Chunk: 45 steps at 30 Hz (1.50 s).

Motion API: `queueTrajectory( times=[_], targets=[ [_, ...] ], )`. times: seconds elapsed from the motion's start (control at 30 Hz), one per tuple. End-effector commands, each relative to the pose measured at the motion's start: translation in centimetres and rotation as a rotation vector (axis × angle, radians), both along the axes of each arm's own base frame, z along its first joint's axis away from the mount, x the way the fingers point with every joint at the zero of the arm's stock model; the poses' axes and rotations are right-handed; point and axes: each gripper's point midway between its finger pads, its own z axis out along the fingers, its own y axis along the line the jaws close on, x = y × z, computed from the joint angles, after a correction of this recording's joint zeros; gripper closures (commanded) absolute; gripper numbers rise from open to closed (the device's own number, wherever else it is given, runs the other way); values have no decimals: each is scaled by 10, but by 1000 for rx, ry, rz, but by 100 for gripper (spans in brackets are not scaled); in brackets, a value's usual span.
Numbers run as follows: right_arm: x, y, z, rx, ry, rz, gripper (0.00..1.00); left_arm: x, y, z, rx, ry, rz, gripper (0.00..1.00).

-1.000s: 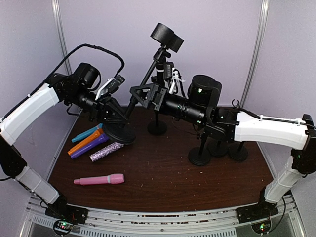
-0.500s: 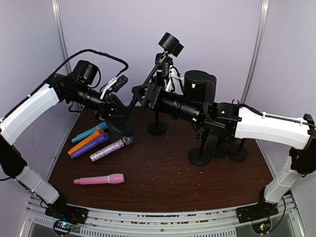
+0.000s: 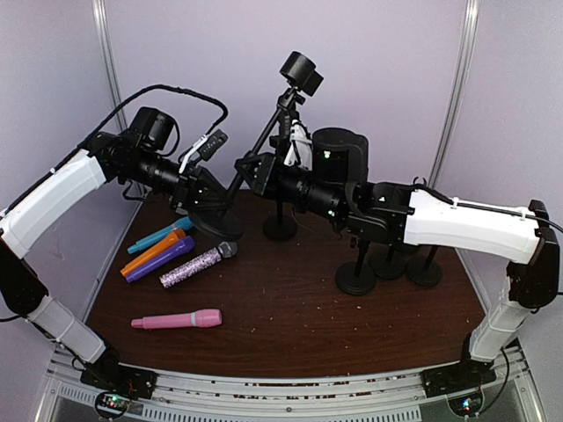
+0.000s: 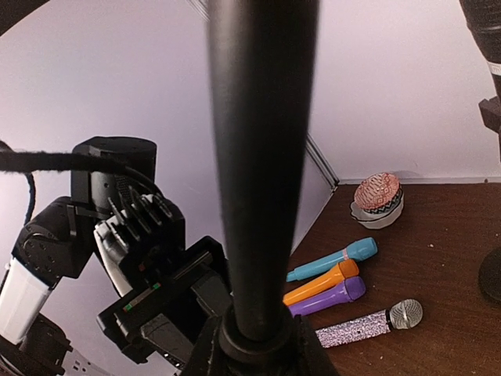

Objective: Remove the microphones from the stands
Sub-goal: Unscrew the knob on the stand of the microphone stand.

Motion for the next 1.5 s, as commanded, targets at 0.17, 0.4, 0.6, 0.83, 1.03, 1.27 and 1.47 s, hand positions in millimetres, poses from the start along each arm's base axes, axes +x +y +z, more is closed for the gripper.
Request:
queueTrajectory(
  times=[0.17,0.4,0.6,0.83,1.03,1.27,1.47],
  targets=[
    [-29,-6,68,187,-171,148,100,-35,-4,43,-193,4,-186,100],
    [-93,-10,118,364,-326,516,100,-79,5,63,-335,121,-387,100],
    [-141,-15,143,495,-383,840,100,-90,10,71,-396,185,-447,100],
    [-181,-41,161,742,-336,1251,99,-92,11,77,-416,198,-466,100],
    [-160,-12,140,615,-258,1151,77,-89,10,77,-400,170,-448,100],
    [-79,26,66,212,-104,669,28,-73,10,76,-345,68,-366,100],
    [-34,10,24,-30,-46,316,23,-44,8,67,-256,-26,-229,100]
  ],
)
